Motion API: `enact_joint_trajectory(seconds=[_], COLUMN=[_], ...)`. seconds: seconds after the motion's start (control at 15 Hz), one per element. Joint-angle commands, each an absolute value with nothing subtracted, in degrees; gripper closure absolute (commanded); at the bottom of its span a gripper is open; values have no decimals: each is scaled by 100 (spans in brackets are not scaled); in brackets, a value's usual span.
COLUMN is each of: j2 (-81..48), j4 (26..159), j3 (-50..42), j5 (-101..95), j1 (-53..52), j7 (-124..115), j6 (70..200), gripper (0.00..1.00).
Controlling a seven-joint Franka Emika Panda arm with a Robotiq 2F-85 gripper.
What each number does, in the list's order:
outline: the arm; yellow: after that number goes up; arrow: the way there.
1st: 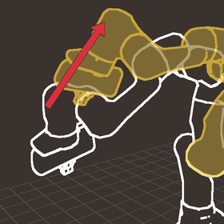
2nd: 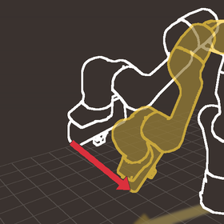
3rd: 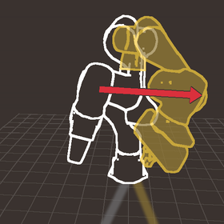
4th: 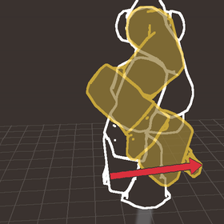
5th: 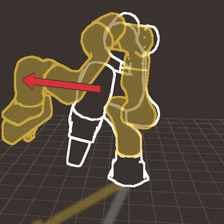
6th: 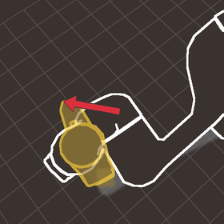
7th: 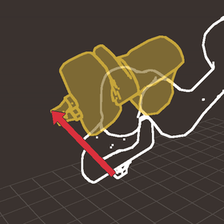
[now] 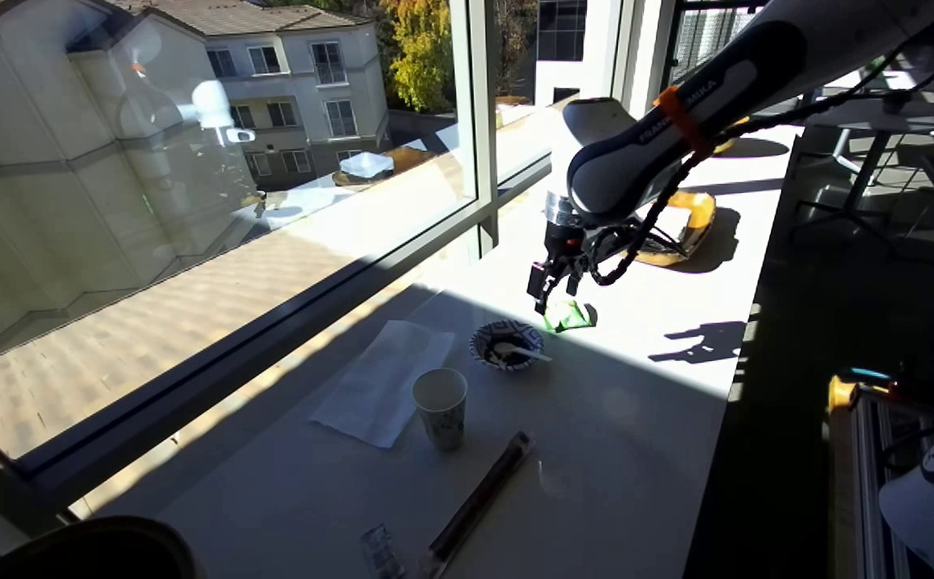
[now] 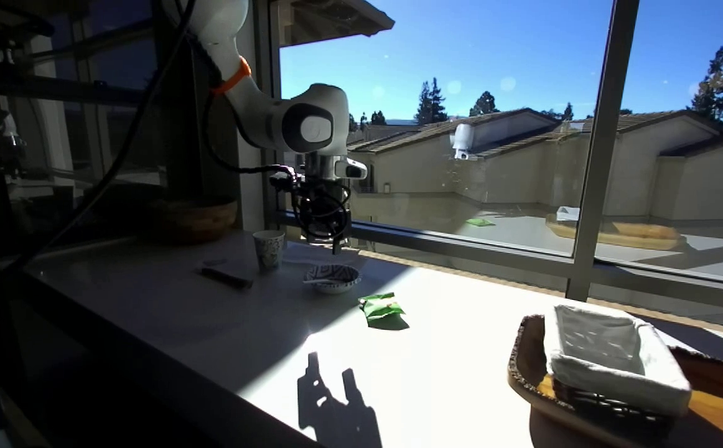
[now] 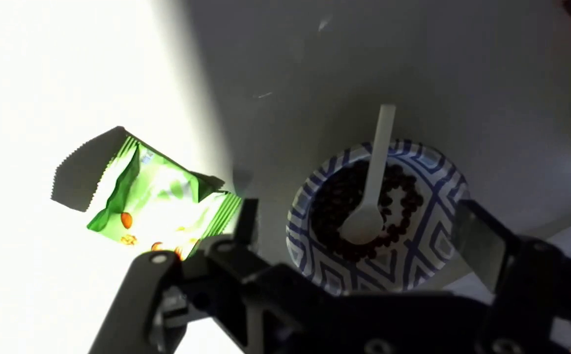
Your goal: Use the white spoon to place some coffee beans into the coffee cup.
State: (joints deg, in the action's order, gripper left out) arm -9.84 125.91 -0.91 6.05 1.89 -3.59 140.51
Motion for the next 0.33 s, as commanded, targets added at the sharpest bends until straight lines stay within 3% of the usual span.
enact_joint_trajectory(seconds=[0.0, 0.27], j2=[-731, -147], j4=[12780, 13250], j3=[-161, -198], j5=[364, 83], j1=[169, 140], j7=[-552, -839], j6=[14216, 14379], gripper=[0, 0])
